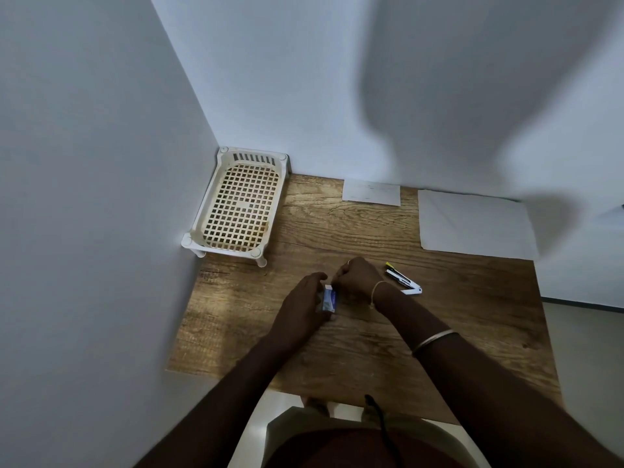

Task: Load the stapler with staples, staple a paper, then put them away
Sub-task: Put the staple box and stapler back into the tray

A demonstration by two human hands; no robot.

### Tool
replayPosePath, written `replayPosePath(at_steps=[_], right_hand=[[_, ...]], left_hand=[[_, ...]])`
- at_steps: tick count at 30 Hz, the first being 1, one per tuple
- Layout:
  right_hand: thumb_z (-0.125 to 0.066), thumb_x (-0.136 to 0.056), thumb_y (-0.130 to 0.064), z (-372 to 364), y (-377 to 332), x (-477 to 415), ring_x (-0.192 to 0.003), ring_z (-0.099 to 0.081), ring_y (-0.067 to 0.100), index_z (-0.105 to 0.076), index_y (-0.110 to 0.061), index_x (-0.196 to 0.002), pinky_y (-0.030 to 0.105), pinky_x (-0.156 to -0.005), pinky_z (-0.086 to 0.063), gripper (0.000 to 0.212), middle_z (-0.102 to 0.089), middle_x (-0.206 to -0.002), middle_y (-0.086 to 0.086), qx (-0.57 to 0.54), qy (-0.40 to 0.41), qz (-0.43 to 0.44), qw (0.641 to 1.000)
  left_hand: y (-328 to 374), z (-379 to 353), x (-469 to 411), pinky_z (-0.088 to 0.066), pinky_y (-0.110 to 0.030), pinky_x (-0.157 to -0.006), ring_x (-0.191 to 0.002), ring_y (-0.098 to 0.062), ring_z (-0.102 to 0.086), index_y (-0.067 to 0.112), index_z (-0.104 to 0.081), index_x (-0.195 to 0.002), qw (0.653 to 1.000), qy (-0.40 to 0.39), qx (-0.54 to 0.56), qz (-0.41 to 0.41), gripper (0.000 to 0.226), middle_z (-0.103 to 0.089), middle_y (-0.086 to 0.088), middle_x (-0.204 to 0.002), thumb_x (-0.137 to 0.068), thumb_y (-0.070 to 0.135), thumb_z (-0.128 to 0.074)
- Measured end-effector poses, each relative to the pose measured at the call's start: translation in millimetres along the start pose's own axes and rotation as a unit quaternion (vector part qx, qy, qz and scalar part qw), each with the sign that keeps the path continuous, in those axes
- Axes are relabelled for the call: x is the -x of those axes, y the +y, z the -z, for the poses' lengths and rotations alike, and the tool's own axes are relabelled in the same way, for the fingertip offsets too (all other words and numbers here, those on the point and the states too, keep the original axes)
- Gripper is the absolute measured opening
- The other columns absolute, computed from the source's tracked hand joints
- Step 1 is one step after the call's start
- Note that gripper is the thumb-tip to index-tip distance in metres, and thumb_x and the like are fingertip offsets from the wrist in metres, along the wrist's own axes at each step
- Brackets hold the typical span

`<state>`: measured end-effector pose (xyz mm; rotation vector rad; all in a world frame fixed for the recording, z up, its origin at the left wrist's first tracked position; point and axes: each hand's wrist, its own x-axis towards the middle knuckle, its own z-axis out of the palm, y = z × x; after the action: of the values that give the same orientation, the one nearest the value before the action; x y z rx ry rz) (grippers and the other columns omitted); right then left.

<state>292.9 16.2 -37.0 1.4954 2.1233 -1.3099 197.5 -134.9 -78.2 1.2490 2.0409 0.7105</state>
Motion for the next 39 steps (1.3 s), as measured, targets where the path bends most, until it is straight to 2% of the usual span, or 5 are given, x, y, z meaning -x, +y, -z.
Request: replayPosePath(at_steps=[13, 18, 23, 33, 39], right_hand=[[-0.071, -0.081, -0.014, 0.1, 1.3, 3.7, -0.075, -0.067, 0.019, -0.078, -0.006, -0.081, 0.032, -0.073, -0.055, 0.01, -0.074, -0.078, 0.01, 0.029, -0.001, 0.029, 0.999], [-0.07, -0.082, -0.017, -1.0, 1.8, 4.1, -0.078, -0.062, 0.016, -0.06, -0.018, -0.056, 0.025, -0.068, -0.042, 0.028, -0.06, -0.064, -0.002, 0.061, 0.004, 0.044, 0.997], [-0.073, -0.082, -0.019, 0.1, 1.2, 5.7, -0.094, -0.069, 0.023, -0.078, -0.011, -0.085, 0.029, -0.079, -0.05, 0.01, -0.076, -0.095, 0.01, 0.086, -0.006, 0.064, 0.994], [-0.063, -0.089, -0.016, -7.4, 10.5, 19.9, -0.105, -0.066, 0.031, -0.076, -0.013, -0.102, 0.036, -0.088, -0.051, 0.018, -0.073, -0.112, 0.012, 0.151, 0.009, 0.145, 0.978], [-0.06, -0.093, -0.026, -14.6, 15.4, 26.0, -0.104, -0.066, 0.031, -0.071, -0.013, -0.106, 0.038, -0.085, -0.052, 0.022, -0.071, -0.111, 0.012, 0.123, 0.043, 0.134, 0.982]], left_hand=[[-2.9, -4.7, -0.8, -0.034, -0.004, -0.08, -0.108, 0.001, -0.052, 0.032, -0.041, -0.146, 1.0, -0.001, -0.004, 0.0, 0.081, -0.056, 0.009, -0.136, -0.076, 0.038, -0.083], [-1.5, -3.2, 1.3, -0.036, -0.008, -0.086, -0.113, -0.004, -0.054, 0.027, -0.042, -0.146, 1.0, 0.006, -0.001, -0.012, 0.079, -0.056, 0.007, -0.136, -0.079, 0.037, -0.082], [3.2, -3.3, 2.0, -0.04, -0.02, -0.095, -0.122, -0.014, -0.056, 0.021, -0.045, -0.146, 1.0, 0.012, -0.001, -0.014, 0.074, -0.056, 0.001, -0.141, -0.082, 0.029, -0.081], [17.2, 5.1, 8.6, -0.044, -0.014, -0.088, -0.111, -0.002, -0.06, 0.031, -0.049, -0.137, 0.999, 0.016, 0.027, -0.025, 0.051, -0.063, 0.01, -0.129, -0.091, 0.033, -0.071], [22.8, 6.3, 11.8, -0.038, -0.01, -0.096, -0.124, -0.014, -0.06, 0.018, -0.043, -0.15, 0.999, 0.005, 0.007, -0.032, 0.065, -0.06, 0.0, -0.142, -0.093, 0.029, -0.072]])
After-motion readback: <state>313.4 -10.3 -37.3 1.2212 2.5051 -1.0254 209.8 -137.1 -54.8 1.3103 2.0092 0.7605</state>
